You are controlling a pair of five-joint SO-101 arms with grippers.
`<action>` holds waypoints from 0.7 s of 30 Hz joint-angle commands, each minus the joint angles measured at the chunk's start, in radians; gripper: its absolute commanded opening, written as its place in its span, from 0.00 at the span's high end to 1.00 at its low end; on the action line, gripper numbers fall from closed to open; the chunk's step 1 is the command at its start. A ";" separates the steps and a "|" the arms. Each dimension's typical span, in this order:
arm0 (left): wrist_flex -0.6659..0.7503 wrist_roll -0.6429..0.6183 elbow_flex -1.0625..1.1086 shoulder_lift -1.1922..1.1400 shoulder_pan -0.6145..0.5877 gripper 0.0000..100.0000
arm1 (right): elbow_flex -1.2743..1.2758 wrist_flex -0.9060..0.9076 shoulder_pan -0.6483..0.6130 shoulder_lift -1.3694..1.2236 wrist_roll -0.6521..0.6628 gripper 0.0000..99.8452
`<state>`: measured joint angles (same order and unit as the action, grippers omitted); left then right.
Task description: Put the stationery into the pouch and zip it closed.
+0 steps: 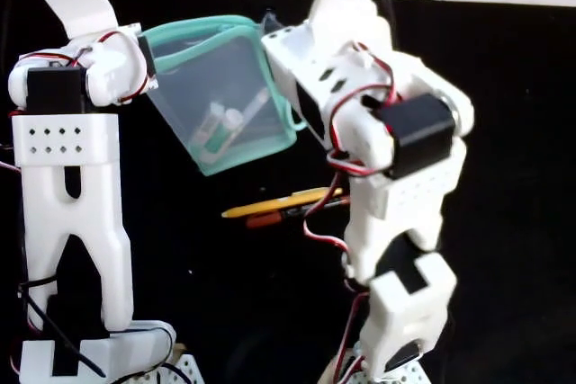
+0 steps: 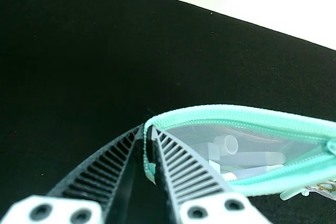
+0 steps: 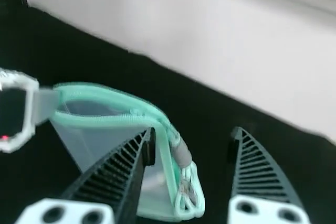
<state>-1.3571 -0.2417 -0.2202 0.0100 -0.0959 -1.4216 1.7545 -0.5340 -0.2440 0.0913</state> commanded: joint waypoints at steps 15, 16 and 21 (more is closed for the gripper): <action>0.048 0.006 0.142 -0.016 0.036 0.99 | 0.909 0.005 -0.166 0.386 0.364 0.78; 0.048 0.006 0.142 -0.016 0.036 0.99 | 0.940 0.005 -0.180 0.389 0.374 0.78; 0.048 0.006 0.142 -0.016 0.036 0.99 | 1.115 -0.058 -0.199 0.394 0.462 0.78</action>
<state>-1.2988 -0.2417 -0.1588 0.0115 -0.0959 -0.3798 1.7499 -0.7227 0.1028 0.4979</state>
